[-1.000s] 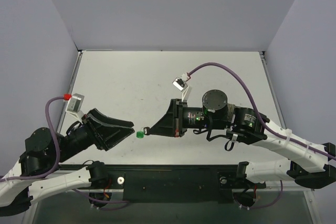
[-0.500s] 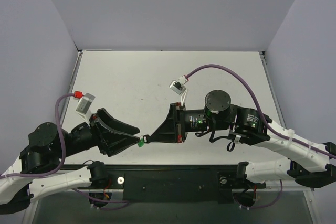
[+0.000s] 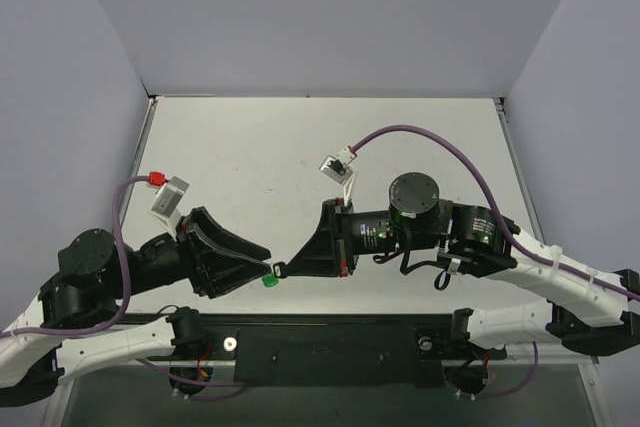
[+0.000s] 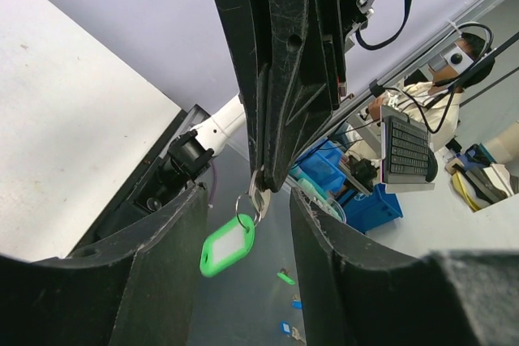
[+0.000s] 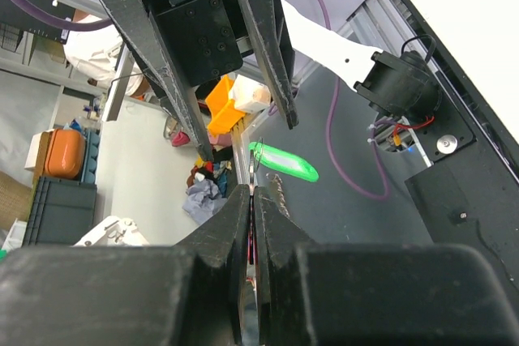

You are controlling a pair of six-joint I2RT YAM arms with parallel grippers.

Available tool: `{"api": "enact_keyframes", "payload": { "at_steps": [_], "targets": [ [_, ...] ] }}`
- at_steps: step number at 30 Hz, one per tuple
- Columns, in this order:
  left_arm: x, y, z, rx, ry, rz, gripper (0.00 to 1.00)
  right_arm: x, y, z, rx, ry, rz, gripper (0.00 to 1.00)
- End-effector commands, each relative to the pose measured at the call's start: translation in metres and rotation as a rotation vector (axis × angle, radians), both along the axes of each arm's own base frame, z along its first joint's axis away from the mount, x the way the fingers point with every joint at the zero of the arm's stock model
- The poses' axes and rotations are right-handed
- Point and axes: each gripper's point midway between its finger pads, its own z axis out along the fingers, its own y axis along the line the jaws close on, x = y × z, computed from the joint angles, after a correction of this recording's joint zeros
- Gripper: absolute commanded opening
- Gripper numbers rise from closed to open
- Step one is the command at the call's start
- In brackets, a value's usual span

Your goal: Remove the keys from the keyring

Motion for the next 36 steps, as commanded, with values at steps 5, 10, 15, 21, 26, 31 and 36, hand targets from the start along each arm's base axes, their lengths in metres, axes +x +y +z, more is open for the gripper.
{"api": "enact_keyframes", "payload": {
  "at_steps": [5,10,15,21,26,31,36],
  "targets": [
    [-0.008,-0.005,0.016,-0.02,-0.027,-0.053,0.5,-0.006,-0.001,0.02,0.045,-0.037,0.021,0.0],
    [-0.01,-0.004,0.015,-0.016,-0.028,-0.06,0.47,-0.006,-0.001,0.02,0.04,-0.037,0.018,0.0],
    [-0.012,-0.008,0.012,-0.002,-0.026,-0.08,0.43,-0.007,0.001,0.018,0.035,-0.037,0.021,0.0],
    [-0.012,-0.013,0.011,0.008,-0.023,-0.089,0.32,-0.007,0.002,0.017,0.031,-0.039,0.019,0.0],
    [-0.01,-0.013,0.01,0.009,-0.02,-0.08,0.24,-0.009,0.002,0.015,0.024,-0.04,0.024,0.0],
    [-0.01,-0.011,0.011,0.003,-0.017,-0.076,0.3,-0.01,0.001,0.014,0.02,-0.043,0.028,0.0],
    [-0.01,-0.007,0.012,-0.001,-0.02,-0.071,0.41,-0.01,0.001,0.012,0.011,-0.047,0.029,0.0]
  ]
}}
